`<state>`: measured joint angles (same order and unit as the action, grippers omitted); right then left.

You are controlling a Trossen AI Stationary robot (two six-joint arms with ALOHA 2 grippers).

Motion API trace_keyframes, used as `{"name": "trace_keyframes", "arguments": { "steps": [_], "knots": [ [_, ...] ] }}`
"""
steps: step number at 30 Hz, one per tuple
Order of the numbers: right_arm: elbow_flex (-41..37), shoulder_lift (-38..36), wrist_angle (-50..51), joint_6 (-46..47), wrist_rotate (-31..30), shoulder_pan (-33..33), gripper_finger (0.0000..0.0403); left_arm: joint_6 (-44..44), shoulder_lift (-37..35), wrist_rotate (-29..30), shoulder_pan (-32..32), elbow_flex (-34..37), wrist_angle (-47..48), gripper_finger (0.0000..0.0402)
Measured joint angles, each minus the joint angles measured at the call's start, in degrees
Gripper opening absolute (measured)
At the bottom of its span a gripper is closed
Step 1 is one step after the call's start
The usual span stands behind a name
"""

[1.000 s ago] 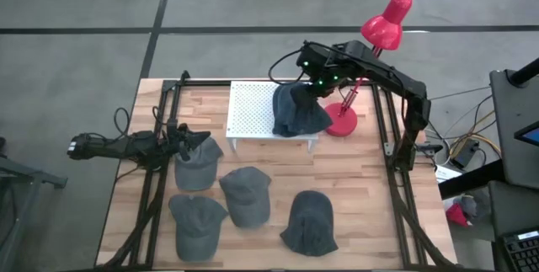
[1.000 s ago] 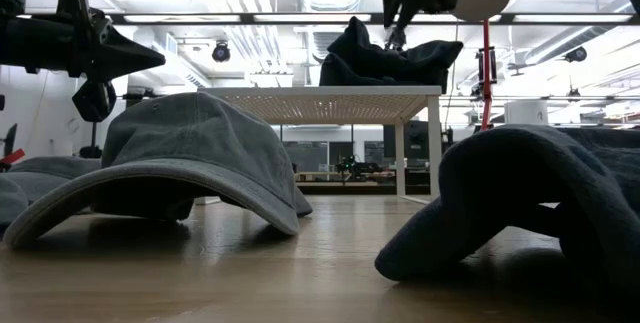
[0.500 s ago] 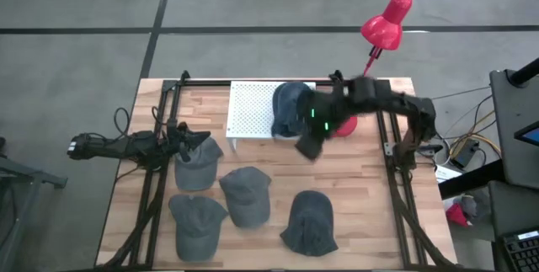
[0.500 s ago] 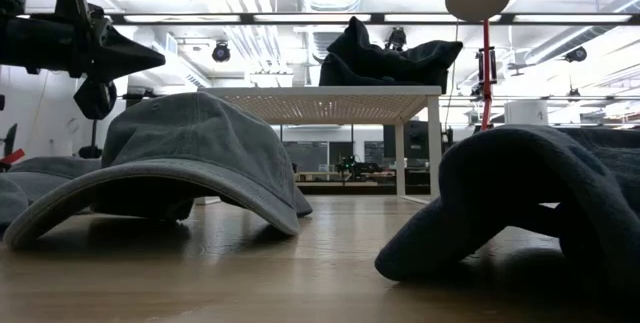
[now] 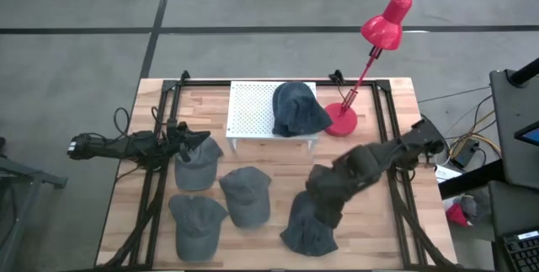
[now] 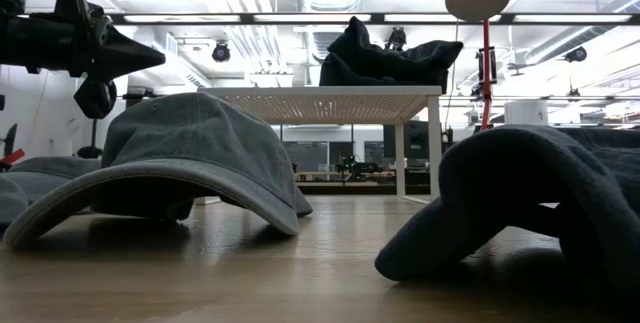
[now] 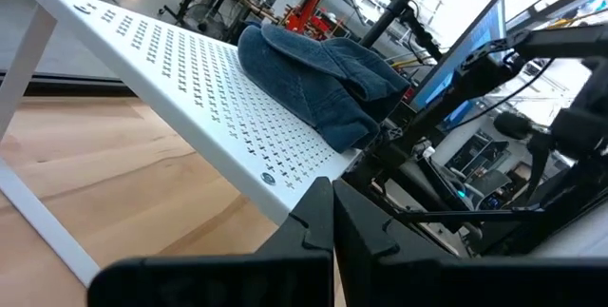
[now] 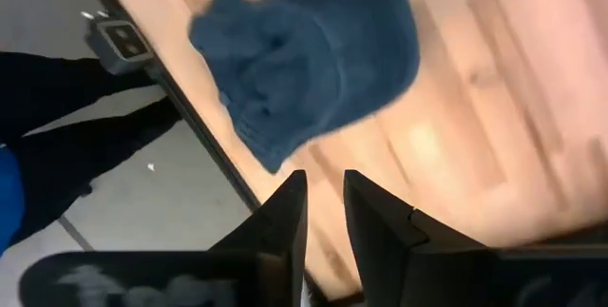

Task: Pick & Place hat
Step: Stack the blue cap on the other blue cap on the shelf

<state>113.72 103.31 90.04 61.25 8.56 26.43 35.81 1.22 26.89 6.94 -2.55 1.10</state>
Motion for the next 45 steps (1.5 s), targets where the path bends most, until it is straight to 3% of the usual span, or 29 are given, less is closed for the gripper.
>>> {"name": "trace_keyframes", "arguments": {
  "steps": [9, 16, 25, 34, 45],
  "knots": [
    [-5.8, 0.0, -1.1, 18.5, 2.5, 6.1, 0.0134, -1.2, 0.0, 0.0, 0.0, 0.0, 0.0, 0.0000],
    [-10.4, 0.0, -9.6, 29.2, 2.5, 9.5, 0.0207, -4.5, 0.0, 0.0, 0.0, 0.0, -0.2, 0.0000],
    [-19.8, 0.1, -22.1, 36.6, 2.4, 12.2, 0.0273, -17.3, 0.0, 0.0, 0.0, 0.0, -0.3, 0.0000],
    [-27.5, 0.1, -26.5, 39.3, 1.9, 12.7, 0.0295, -23.6, 0.0, -0.3, 0.0, 0.0, -0.3, 0.0000],
    [-32.6, 0.1, -35.4, 39.7, -0.1, 12.7, 0.0288, -26.3, 0.0, -0.3, 0.0, 0.0, -0.2, 0.0000]
  ]
}}
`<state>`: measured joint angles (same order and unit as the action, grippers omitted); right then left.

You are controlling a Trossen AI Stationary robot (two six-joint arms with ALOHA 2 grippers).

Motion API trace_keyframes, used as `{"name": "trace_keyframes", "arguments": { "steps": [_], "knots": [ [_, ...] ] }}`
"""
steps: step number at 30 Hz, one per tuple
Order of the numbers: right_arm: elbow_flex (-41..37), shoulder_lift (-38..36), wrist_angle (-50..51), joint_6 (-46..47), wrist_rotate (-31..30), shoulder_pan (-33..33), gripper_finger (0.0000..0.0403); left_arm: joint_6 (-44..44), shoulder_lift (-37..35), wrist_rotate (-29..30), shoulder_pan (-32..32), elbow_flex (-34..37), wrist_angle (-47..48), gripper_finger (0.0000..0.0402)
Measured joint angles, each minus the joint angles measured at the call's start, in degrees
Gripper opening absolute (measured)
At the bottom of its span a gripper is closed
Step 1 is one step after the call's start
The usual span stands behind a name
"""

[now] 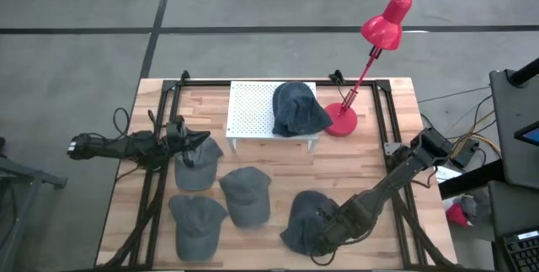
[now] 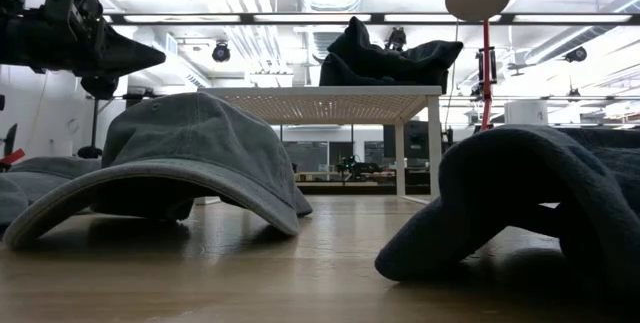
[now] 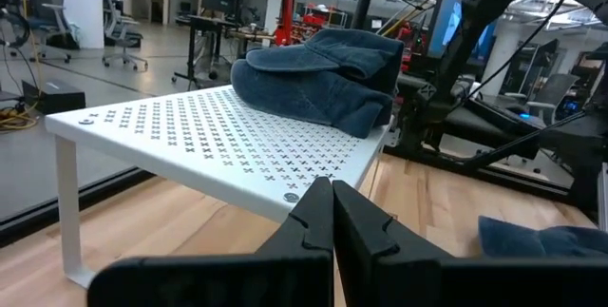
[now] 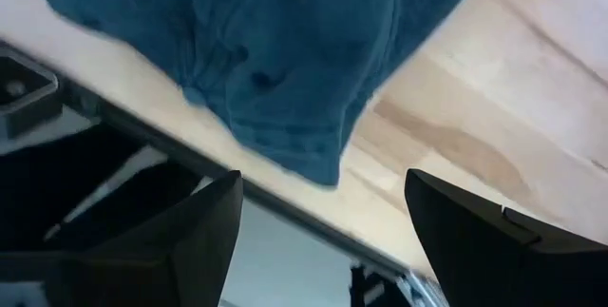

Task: Pick & Place hat
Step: Stack the blue cap on the other blue cap on the shelf

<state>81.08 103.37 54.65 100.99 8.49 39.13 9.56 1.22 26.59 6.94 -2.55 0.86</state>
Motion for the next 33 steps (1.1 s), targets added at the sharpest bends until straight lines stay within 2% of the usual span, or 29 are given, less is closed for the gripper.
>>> {"name": "trace_keyframes", "arguments": {
  "steps": [9, 14, 21, 28, 33],
  "knots": [
    [-3.9, 0.0, -3.2, 3.4, -1.2, 0.0, 0.0294, 0.0, 0.0, 0.0, 0.0, 0.0, 0.0, 0.0000],
    [-7.4, 0.0, -9.8, 4.1, -1.2, 0.0, 0.0288, 0.0, 0.0, 0.0, 0.0, 0.0, 0.0, 0.0000],
    [-11.5, 0.8, -13.8, 7.0, -3.1, 0.0, 0.0273, 0.0, 0.0, 0.0, 0.0, 0.0, 0.2, 0.0000],
    [-14.5, 0.8, -17.7, 9.4, -4.2, 0.0, 0.0245, 0.0, 0.0, 0.0, 0.0, 0.0, 0.2, 0.0000],
    [-16.0, 0.8, -20.4, 10.1, -4.2, 0.0, 0.0204, 0.1, 0.0, 0.0, 0.0, 0.0, 0.2, 0.0000]
  ]
}}
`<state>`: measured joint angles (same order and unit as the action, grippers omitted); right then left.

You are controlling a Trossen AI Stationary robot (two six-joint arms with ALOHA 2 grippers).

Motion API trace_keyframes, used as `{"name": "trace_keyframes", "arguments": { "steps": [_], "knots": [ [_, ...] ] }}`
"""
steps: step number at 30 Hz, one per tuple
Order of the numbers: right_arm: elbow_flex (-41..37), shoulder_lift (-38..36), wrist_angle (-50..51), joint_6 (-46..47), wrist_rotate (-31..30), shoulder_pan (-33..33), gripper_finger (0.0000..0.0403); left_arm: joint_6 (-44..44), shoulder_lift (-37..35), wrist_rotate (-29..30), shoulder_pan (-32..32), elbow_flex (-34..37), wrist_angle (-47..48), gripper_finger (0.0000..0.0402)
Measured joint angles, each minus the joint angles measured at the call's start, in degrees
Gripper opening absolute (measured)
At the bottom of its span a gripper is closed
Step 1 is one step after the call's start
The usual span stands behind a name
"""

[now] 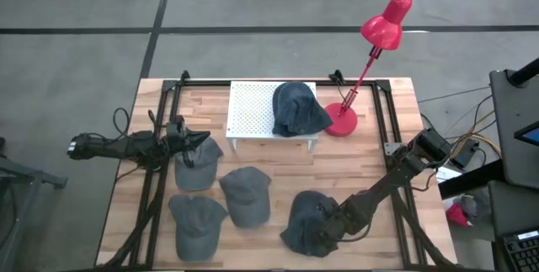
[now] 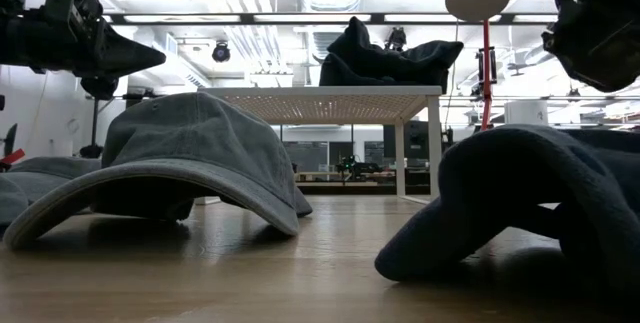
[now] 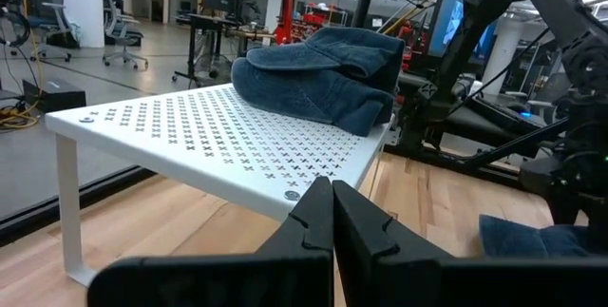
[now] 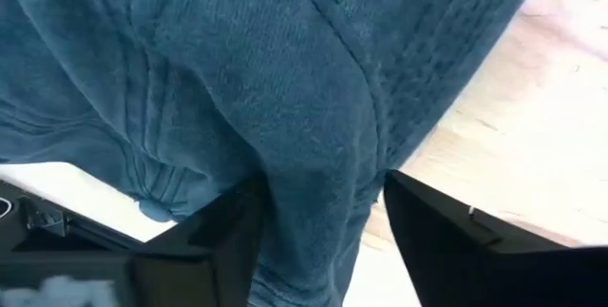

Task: Pick & Place hat
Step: Stack the blue cap on the other blue cap on the shelf

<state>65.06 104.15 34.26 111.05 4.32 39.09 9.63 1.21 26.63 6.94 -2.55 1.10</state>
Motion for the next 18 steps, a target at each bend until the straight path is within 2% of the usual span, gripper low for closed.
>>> {"name": "trace_keyframes", "arguments": {
  "steps": [5, 11, 18],
  "knots": [
    [0.6, 0.0, 0.0, -0.4, 0.0, 0.0, 0.0134, 0.0, 0.0, 0.0, 0.0, 0.0, 0.0, 0.0000],
    [2.8, 0.0, 0.3, -5.7, 0.0, 0.0, 0.0026, 0.0, 0.0, 0.0, 0.0, 0.0, 0.0, 0.0000],
    [10.6, -1.2, 6.6, -15.3, 0.0, -0.2, 0.0011, 0.8, 0.0, 0.0, 0.0, 0.0, 0.0, 0.0000]
  ]
}}
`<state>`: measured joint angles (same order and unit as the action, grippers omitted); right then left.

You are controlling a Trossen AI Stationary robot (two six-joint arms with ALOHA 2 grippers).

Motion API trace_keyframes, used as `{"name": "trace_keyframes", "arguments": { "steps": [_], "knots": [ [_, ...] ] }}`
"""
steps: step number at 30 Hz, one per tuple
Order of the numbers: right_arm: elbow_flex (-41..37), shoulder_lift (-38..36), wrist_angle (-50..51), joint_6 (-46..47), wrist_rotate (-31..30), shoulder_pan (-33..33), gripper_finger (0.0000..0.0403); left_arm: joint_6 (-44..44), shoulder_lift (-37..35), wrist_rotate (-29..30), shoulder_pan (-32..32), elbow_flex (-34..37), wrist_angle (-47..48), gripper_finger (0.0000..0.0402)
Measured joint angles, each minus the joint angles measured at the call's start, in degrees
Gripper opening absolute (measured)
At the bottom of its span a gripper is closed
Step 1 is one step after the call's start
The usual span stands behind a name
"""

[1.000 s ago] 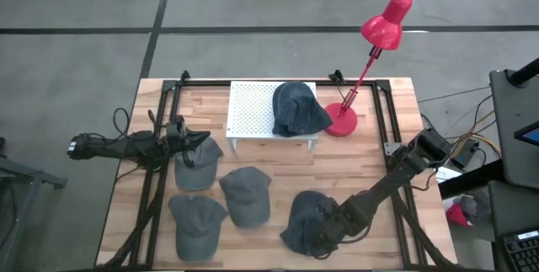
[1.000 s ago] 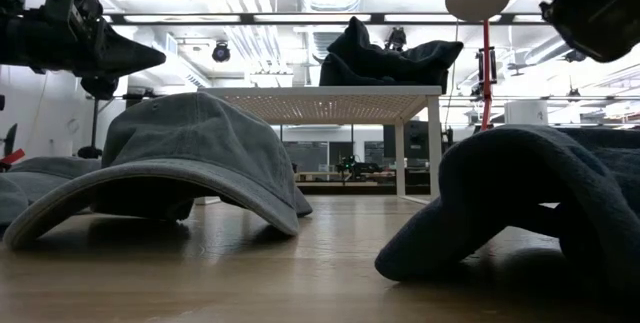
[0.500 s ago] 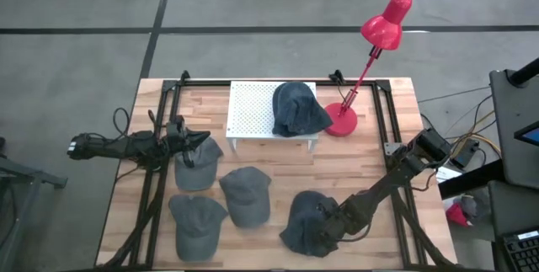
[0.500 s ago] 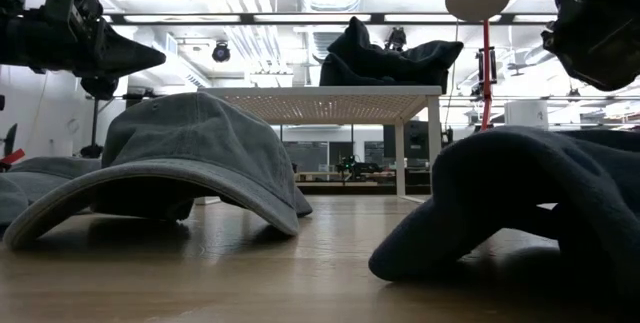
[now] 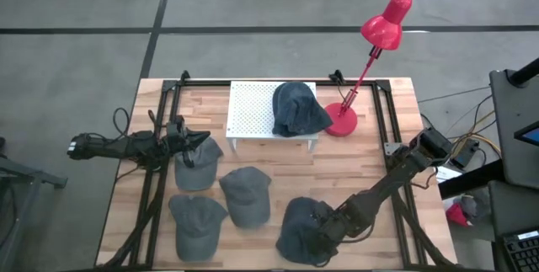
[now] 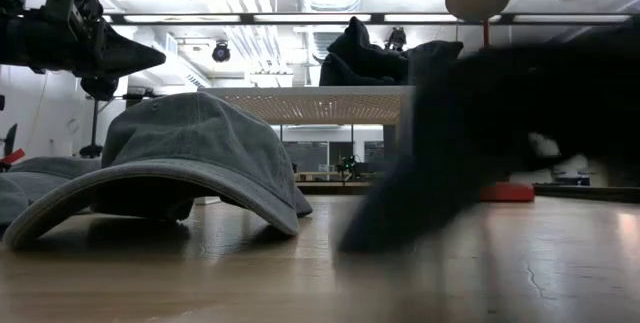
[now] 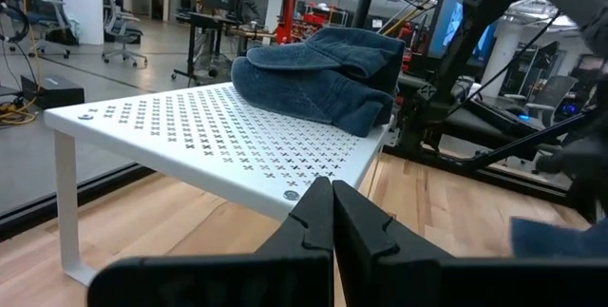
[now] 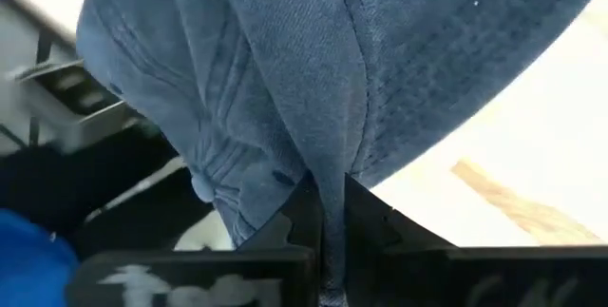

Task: Pick & Place hat
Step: Stack the blue cap on the other blue cap on the shelf

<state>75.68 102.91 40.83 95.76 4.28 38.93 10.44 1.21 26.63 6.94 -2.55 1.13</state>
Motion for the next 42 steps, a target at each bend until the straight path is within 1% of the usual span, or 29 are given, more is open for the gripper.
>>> {"name": "trace_keyframes", "arguments": {
  "steps": [6, 12, 15, 18, 25, 29, 32, 37, 42],
  "knots": [
    [11.7, -0.9, 13.6, -7.5, -5.3, -1.3, 0.0010, 0.0, 0.0, 0.0, 0.0, 0.0, 0.0, 0.0000],
    [25.0, -1.2, 26.7, -13.3, -10.7, -5.7, 0.0009, 0.1, 0.0, 0.0, 0.0, 0.0, 0.0, 0.0000],
    [31.5, -1.2, 33.3, -15.9, -13.3, -8.8, 0.0009, 0.1, 0.0, 0.0, 0.0, 0.0, 0.0, 0.0000],
    [37.8, -1.2, 39.9, -18.9, -14.6, -12.3, 0.0009, 0.1, 0.0, 0.0, 0.0, 0.0, 0.0, 0.0000],
    [50.7, -1.3, 49.3, -27.2, -17.9, -21.7, 0.0009, 0.4, 0.0, 0.0, 0.0, 0.0, 0.0, 0.0000],
    [55.3, -1.5, 49.2, -34.8, -17.5, -27.9, 0.0009, 0.5, 0.0, 0.0, 0.0, 0.0, 0.0, 0.0000],
    [57.0, -2.1, 49.1, -39.7, -14.9, -33.0, 0.0009, 0.5, 0.0, 0.0, 0.0, 0.0, 0.0, 0.0000],
    [56.7, -3.2, 49.3, -47.7, -9.2, -41.6, 0.0008, 0.6, 0.0, 0.0, 0.0, 0.0, 0.0, 0.0000],
    [56.2, -3.6, 49.2, -55.6, -5.4, -49.1, 0.0008, 1.5, 0.0, 0.0, 0.0, 0.0, 0.0, 0.0000]
  ]
}}
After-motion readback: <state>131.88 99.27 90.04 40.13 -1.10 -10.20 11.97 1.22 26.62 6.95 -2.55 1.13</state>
